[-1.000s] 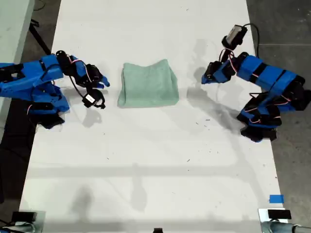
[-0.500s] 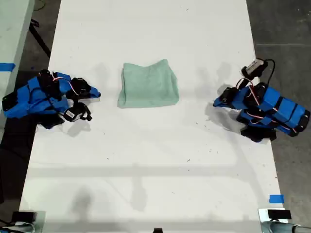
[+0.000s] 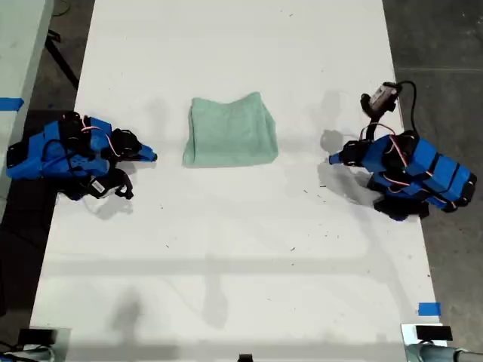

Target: Fold t-shirt

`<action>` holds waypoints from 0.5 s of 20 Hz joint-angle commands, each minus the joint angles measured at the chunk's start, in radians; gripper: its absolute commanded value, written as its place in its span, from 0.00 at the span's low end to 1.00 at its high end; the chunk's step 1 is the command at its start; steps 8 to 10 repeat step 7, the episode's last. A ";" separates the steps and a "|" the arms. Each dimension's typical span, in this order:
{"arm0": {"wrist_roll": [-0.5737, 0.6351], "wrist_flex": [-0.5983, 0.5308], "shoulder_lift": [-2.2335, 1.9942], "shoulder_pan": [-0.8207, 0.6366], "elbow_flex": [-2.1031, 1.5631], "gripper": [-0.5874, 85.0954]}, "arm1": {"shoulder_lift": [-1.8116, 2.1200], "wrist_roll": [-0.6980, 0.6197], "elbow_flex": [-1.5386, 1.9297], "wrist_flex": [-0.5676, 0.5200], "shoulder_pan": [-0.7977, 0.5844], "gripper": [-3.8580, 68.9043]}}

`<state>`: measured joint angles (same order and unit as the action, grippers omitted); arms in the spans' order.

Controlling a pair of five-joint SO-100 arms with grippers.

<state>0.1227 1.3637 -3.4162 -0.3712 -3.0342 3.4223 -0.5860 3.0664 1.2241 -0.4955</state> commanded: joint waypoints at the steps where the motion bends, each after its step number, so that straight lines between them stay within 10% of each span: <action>1: 0.000 0.002 -0.005 0.018 0.008 0.03 | 0.003 -0.023 -0.009 0.003 0.006 0.04; 10: 0.002 0.002 -0.005 0.015 0.008 0.03 | 0.003 -0.023 -0.009 0.005 0.006 0.04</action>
